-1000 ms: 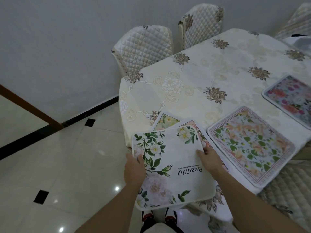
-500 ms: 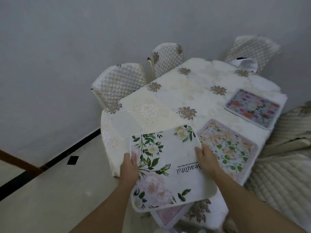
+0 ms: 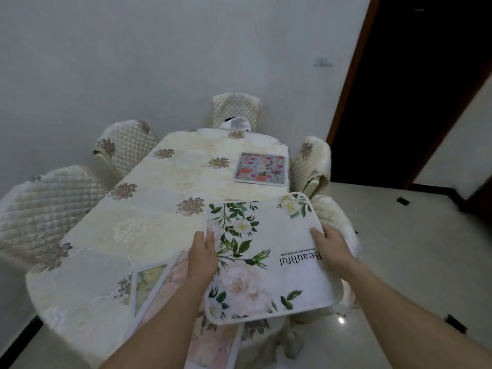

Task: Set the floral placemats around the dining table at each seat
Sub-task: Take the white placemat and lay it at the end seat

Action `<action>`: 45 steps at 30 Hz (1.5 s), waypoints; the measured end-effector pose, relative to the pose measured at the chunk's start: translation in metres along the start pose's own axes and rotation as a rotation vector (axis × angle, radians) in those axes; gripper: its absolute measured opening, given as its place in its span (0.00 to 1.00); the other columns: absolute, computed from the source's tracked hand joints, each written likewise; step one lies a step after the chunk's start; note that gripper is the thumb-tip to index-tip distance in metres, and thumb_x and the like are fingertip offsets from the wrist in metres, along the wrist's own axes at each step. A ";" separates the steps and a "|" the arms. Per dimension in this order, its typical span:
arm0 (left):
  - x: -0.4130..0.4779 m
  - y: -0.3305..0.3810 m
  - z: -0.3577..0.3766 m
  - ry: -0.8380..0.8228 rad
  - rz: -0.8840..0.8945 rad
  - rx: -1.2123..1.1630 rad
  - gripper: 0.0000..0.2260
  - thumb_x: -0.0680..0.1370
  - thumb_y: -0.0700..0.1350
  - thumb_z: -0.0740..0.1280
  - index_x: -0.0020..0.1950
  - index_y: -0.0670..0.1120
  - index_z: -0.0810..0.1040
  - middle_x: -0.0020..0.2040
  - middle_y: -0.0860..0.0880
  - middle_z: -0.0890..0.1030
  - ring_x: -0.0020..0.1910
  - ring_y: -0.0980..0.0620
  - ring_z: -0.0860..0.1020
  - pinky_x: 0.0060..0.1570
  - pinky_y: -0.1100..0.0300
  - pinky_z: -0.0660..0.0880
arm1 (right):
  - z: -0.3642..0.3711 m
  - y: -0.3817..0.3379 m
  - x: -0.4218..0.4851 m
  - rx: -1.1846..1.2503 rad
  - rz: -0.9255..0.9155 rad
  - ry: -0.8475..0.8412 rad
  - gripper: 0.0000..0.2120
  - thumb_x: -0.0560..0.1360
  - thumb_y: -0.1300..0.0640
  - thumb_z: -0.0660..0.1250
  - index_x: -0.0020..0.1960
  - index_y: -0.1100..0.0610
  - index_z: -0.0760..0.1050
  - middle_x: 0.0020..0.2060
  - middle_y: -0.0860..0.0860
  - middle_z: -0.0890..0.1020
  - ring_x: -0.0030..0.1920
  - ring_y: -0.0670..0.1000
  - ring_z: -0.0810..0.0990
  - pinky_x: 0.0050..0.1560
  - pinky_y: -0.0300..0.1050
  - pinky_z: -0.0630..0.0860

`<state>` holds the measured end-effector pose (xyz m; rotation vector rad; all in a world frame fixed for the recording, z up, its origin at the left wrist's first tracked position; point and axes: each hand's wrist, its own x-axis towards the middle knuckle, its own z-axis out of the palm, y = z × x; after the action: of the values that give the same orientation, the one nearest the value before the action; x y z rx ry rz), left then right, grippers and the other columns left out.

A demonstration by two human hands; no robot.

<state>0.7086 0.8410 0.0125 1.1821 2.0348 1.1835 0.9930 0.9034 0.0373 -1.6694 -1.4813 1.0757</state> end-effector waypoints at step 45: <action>0.023 0.321 0.615 -0.407 0.159 0.139 0.16 0.84 0.52 0.52 0.51 0.41 0.72 0.39 0.47 0.75 0.37 0.50 0.73 0.32 0.58 0.67 | -0.507 0.270 0.238 -0.066 0.260 0.482 0.15 0.83 0.50 0.54 0.49 0.59 0.72 0.45 0.55 0.78 0.47 0.57 0.76 0.45 0.46 0.66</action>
<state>1.2990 1.2051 -0.0129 1.5342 1.7601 0.7949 1.5729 1.1234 -0.0088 -2.0319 -1.0187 0.6835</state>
